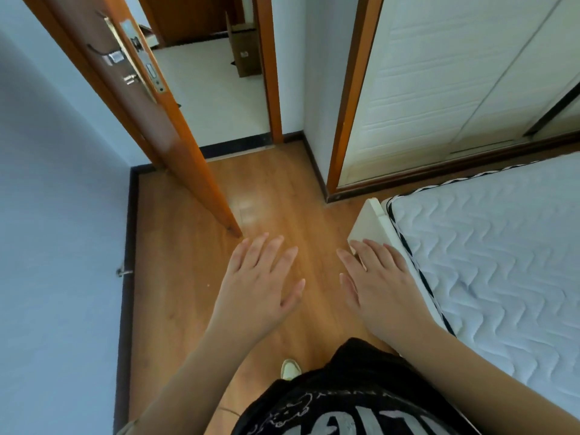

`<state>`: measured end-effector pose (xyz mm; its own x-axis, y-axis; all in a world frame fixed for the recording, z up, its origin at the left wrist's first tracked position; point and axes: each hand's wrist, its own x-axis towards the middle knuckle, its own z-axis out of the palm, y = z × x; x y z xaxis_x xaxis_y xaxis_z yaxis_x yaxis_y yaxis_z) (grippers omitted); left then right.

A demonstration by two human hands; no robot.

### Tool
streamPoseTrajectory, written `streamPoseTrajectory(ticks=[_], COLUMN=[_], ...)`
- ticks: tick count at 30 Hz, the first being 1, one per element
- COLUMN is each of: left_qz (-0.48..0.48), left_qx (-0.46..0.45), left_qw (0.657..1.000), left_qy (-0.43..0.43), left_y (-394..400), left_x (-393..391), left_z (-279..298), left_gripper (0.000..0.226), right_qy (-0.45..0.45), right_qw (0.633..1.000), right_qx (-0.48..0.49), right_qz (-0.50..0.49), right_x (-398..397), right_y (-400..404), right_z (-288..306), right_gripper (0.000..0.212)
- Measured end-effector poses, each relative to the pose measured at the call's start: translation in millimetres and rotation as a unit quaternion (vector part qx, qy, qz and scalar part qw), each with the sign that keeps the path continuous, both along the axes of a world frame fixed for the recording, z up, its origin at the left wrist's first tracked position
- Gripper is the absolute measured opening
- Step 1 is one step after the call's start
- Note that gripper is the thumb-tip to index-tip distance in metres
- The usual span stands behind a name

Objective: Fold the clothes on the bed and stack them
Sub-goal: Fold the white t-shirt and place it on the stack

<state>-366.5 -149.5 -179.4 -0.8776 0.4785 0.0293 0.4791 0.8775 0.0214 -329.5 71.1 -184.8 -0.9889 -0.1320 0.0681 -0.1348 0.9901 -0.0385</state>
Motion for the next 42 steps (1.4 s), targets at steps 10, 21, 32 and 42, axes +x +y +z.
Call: streamPoseTrajectory(ticks=[10, 21, 32, 42], left_qz=[-0.075, -0.1, -0.24, -0.438], left_qx=[-0.026, -0.012, -0.013, -0.025], left_qw=[0.997, 0.994, 0.971, 0.899], left_qy=[-0.023, -0.039, 0.012, -0.004], left_y=[65, 143, 201, 282], left_x=[-182, -352, -529, -614], left_z=[12, 36, 18, 13], left_gripper=[0.053, 0.061, 0.046, 0.049], right_qy=[-0.021, -0.031, -0.119, -0.04], right_qw=[0.996, 0.99, 0.959, 0.895], right_qx=[-0.024, -0.045, -0.032, 0.011], right_qz=[-0.086, -0.127, -0.254, -0.444], right_x=[-137, -300, -432, -469], right_y=[65, 129, 150, 172], right_z=[-15, -4, -12, -3], right_gripper=[0.044, 0.042, 0.052, 0.05])
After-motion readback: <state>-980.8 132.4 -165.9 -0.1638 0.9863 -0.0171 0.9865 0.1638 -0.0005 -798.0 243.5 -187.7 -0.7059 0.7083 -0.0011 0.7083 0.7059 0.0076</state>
